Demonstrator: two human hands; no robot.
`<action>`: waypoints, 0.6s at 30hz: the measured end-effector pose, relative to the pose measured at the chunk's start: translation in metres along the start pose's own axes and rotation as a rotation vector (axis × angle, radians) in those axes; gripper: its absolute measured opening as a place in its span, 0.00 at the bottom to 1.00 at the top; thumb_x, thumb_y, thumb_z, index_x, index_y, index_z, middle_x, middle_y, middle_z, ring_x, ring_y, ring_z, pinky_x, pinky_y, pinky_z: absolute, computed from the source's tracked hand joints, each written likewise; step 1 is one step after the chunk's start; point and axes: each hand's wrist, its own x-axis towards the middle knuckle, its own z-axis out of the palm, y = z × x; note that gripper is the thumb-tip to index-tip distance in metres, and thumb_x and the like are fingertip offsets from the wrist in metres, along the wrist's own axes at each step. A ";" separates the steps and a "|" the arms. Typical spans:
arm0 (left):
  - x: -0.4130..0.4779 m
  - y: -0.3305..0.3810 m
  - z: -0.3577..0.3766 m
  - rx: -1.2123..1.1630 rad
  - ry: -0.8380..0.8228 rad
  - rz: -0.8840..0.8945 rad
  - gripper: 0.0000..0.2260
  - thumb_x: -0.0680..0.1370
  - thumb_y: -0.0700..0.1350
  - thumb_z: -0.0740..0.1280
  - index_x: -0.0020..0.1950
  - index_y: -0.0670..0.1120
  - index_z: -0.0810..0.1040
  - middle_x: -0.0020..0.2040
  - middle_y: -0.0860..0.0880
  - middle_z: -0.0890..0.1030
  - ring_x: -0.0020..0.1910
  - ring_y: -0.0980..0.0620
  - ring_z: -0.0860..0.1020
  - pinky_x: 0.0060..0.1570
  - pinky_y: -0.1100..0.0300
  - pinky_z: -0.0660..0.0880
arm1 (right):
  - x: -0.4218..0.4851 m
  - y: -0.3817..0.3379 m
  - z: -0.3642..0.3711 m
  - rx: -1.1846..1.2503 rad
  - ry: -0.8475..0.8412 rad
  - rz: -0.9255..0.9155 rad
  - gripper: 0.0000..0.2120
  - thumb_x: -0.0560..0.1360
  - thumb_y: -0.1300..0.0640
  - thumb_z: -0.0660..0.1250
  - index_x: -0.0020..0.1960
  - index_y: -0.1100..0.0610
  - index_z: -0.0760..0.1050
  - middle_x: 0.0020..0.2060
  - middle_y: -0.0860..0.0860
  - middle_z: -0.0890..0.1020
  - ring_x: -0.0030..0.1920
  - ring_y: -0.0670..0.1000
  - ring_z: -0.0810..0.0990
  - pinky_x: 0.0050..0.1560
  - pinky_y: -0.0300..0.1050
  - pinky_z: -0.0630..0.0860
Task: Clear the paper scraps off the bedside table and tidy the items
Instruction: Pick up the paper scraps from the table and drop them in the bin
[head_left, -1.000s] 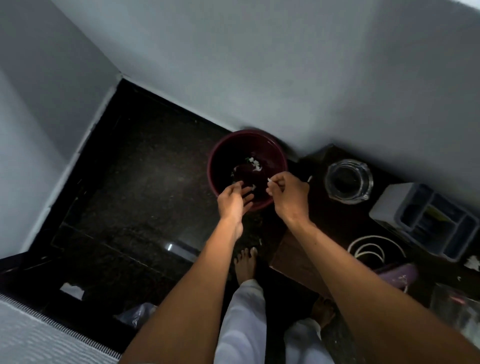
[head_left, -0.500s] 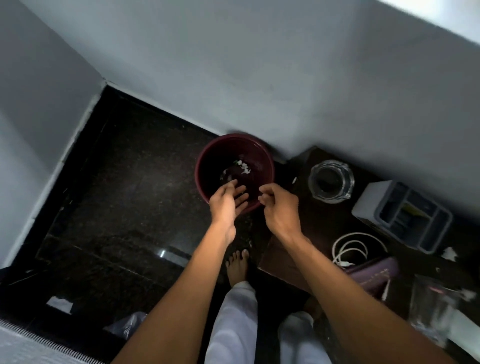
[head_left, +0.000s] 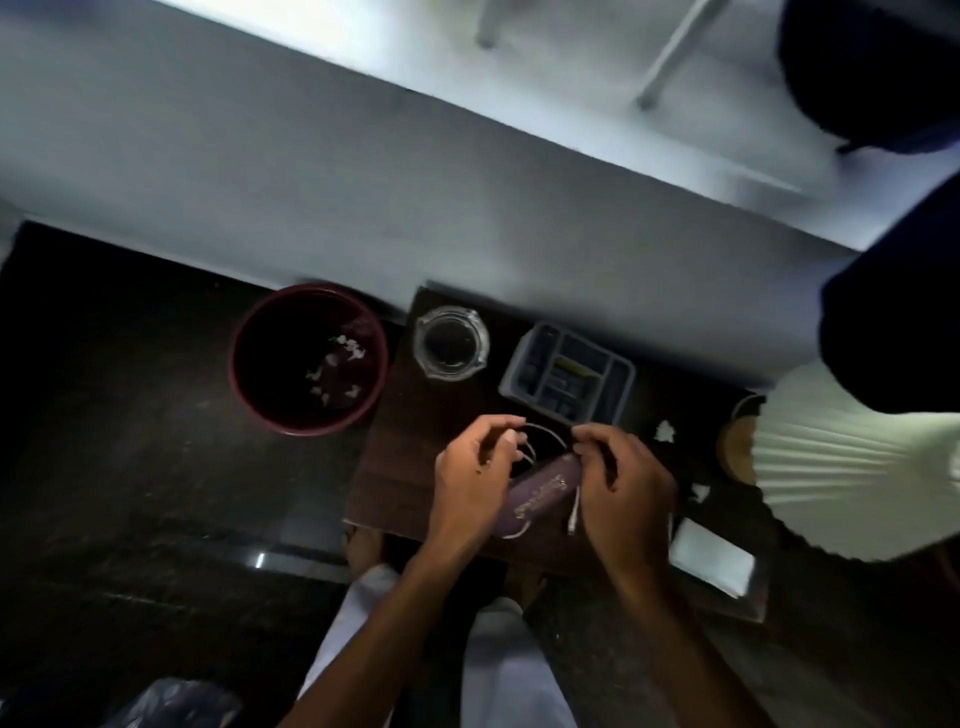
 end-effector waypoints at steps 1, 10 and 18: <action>-0.004 0.001 0.016 0.064 -0.035 0.050 0.08 0.82 0.40 0.65 0.56 0.49 0.82 0.50 0.51 0.86 0.50 0.56 0.84 0.51 0.61 0.79 | 0.003 0.013 -0.011 -0.034 0.022 0.016 0.09 0.77 0.68 0.67 0.52 0.58 0.82 0.48 0.52 0.85 0.48 0.48 0.81 0.52 0.29 0.71; -0.010 0.003 0.102 0.494 -0.204 0.411 0.10 0.82 0.42 0.64 0.62 0.46 0.80 0.57 0.49 0.81 0.54 0.55 0.79 0.55 0.60 0.76 | 0.049 0.092 -0.030 -0.325 -0.175 0.097 0.14 0.79 0.63 0.64 0.63 0.65 0.76 0.60 0.62 0.79 0.60 0.61 0.77 0.56 0.47 0.73; -0.011 -0.004 0.109 0.749 -0.239 0.486 0.12 0.82 0.45 0.62 0.64 0.48 0.79 0.60 0.49 0.80 0.58 0.50 0.78 0.51 0.50 0.78 | 0.076 0.122 -0.010 -0.529 -0.360 0.251 0.19 0.80 0.60 0.64 0.69 0.62 0.69 0.67 0.63 0.68 0.65 0.64 0.73 0.62 0.54 0.74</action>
